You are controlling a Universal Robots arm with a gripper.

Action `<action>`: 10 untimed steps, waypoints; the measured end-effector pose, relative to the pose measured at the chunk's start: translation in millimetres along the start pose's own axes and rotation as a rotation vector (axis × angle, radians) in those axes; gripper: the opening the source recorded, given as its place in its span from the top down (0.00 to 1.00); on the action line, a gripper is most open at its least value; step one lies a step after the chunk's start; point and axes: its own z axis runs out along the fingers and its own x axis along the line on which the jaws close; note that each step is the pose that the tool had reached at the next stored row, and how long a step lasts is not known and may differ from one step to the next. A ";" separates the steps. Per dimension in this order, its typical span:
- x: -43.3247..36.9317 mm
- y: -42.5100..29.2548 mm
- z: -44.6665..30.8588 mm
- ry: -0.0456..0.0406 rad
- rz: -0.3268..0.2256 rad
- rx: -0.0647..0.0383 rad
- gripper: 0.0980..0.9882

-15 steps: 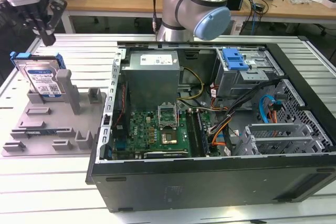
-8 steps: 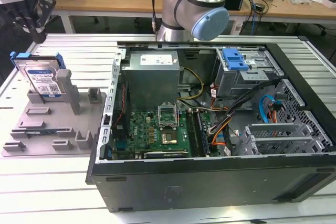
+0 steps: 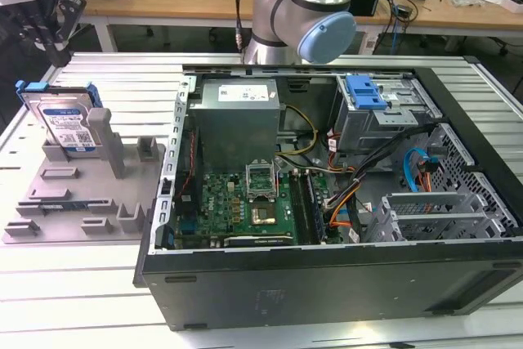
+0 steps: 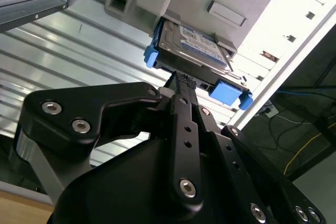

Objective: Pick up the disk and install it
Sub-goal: 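Reach for the disk, then pick up the disk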

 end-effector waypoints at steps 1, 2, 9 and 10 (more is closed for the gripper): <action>0.0 0.1 0.0 0.0000 0.000 0.000 0.99; 0.1 0.2 0.0 0.0000 0.000 0.000 0.99; 0.8 1.3 0.2 0.0000 0.000 0.000 0.99; 0.9 1.4 0.2 0.0000 0.000 0.000 0.99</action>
